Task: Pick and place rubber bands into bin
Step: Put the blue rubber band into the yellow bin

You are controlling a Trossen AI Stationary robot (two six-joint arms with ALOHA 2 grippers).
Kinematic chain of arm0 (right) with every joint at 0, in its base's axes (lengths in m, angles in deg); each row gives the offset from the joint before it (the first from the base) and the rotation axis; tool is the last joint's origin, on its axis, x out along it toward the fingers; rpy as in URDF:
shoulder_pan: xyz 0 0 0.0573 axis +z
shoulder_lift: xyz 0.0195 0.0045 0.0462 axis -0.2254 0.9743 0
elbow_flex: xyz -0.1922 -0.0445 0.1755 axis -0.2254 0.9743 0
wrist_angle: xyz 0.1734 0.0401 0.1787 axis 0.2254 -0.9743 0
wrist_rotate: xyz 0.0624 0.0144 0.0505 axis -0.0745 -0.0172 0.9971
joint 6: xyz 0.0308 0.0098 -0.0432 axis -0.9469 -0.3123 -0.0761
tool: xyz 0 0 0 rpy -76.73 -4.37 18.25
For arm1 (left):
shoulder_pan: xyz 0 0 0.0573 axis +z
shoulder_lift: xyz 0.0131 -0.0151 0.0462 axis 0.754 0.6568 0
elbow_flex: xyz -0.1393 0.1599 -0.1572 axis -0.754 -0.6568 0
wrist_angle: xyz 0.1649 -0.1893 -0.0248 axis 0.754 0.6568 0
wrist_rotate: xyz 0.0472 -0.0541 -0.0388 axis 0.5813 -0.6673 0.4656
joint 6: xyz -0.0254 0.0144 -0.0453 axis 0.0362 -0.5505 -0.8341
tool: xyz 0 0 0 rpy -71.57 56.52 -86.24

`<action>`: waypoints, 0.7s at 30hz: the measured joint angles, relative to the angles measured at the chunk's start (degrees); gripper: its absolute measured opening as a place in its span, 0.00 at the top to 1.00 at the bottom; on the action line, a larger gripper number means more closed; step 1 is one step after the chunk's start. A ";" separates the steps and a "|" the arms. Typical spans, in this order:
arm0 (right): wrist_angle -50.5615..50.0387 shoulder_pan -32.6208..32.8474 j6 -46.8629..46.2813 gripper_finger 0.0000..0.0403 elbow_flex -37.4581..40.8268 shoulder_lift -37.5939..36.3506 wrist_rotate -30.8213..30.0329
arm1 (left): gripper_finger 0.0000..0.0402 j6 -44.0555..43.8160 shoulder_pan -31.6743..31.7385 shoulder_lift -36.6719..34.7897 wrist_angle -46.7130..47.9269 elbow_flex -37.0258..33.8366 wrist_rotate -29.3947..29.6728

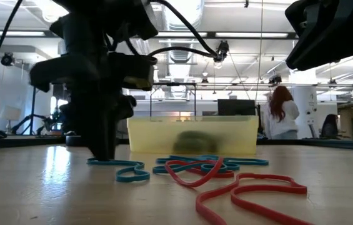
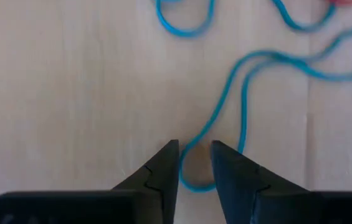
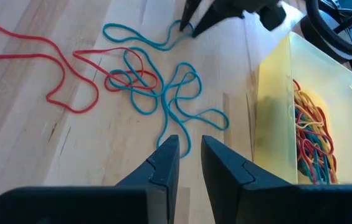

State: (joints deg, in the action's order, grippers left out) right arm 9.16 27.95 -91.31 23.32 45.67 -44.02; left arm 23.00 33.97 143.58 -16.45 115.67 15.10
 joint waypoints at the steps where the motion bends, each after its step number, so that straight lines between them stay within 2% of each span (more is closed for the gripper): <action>1: 0.03 0.00 0.00 0.86 0.00 0.00 -0.01 | 0.81 0.00 -0.28 0.02 0.48 -0.06 0.06; 16: 0.02 0.00 0.00 0.86 0.00 0.00 -0.02 | 0.86 -0.02 -1.94 0.48 0.83 -1.02 1.94; 21: 0.02 0.00 0.00 0.86 0.00 0.00 -0.02 | 0.98 1.55 -2.60 0.48 0.63 -1.00 4.19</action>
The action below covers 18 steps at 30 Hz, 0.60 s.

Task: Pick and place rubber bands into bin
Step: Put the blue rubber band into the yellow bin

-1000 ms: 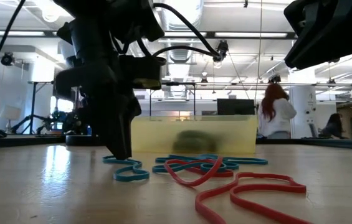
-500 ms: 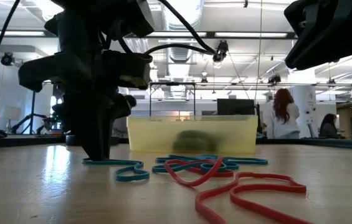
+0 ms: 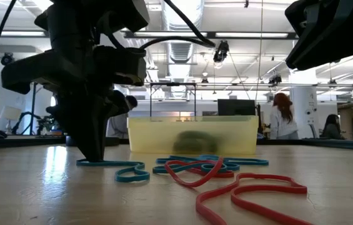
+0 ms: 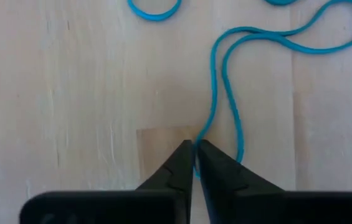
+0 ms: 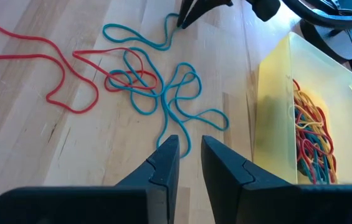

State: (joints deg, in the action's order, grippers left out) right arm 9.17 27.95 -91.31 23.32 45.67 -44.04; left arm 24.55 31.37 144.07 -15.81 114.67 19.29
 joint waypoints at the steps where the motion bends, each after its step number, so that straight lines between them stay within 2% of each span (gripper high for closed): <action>1: 0.00 0.00 0.00 0.86 0.00 0.00 0.00 | 0.99 0.16 -0.09 0.00 0.00 0.02 0.25; 12: 0.00 0.00 0.00 0.86 0.00 -0.02 0.00 | 1.00 1.49 -0.50 -1.68 0.86 1.77 2.80; 16: 0.00 0.00 0.00 0.86 0.00 -0.07 0.00 | 1.00 1.75 -1.44 -4.28 0.74 1.97 7.02; 18: -0.02 0.00 0.02 0.86 0.00 -0.07 0.00 | 1.00 1.87 -1.87 -5.25 0.97 1.79 12.12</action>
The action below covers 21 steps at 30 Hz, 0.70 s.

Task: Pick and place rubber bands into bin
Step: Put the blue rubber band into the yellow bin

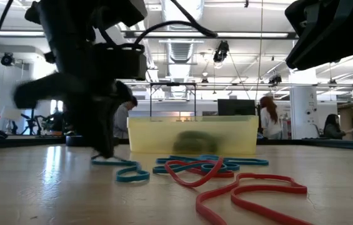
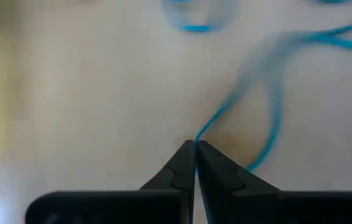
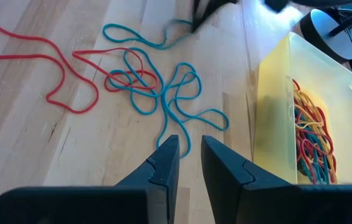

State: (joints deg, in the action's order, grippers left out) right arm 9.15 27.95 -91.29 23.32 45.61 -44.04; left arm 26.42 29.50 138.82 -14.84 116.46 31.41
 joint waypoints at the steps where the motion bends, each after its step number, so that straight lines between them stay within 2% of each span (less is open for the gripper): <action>1: -0.02 0.00 -0.02 0.86 0.00 0.00 0.00 | 1.00 0.03 -0.34 -0.69 0.32 -0.12 2.36; 5: -0.17 0.00 -0.02 0.86 0.00 0.00 0.00 | 1.00 -0.02 -1.76 -3.73 -0.57 -0.02 7.54; 16: -0.20 0.00 -0.02 0.86 0.00 0.00 0.00 | 1.00 1.37 -4.59 -5.14 -0.35 1.01 20.07; 21: -0.20 0.00 -0.02 0.86 0.00 0.00 0.00 | 1.00 3.02 -4.66 -5.57 -0.39 2.42 23.40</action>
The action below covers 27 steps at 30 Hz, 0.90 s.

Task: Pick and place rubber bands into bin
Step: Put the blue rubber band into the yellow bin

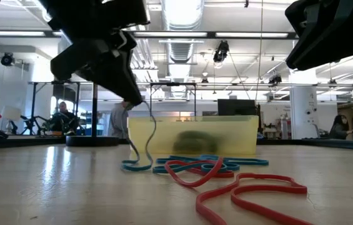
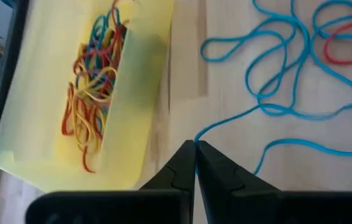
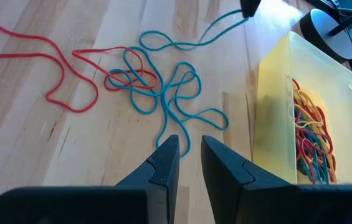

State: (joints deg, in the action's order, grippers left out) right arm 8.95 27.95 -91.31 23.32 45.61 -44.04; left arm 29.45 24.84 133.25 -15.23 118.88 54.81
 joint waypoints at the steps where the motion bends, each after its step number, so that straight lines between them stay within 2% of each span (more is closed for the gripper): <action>1: 0.00 0.00 0.00 0.86 0.00 0.00 0.00 | 1.00 0.46 -0.02 0.00 -0.05 0.33 0.43; 7: 0.00 0.00 -0.01 0.86 0.00 0.00 0.00 | 1.00 4.49 0.24 -0.04 0.01 2.58 4.40; 14: -0.01 0.00 0.00 0.86 0.00 0.00 0.00 | 1.00 10.14 2.24 -0.57 -0.10 5.68 6.02; 19: -0.08 0.02 0.00 0.86 0.00 0.00 0.03 | 1.00 13.29 5.21 -3.03 -0.12 6.36 8.75; 27: -0.20 0.00 0.00 0.86 0.00 0.00 0.07 | 1.00 16.68 11.27 -8.67 -1.65 6.24 9.54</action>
State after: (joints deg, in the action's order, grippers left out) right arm 8.76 27.95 -91.31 23.32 45.61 -43.98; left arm 46.12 36.11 124.57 -16.88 125.12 64.34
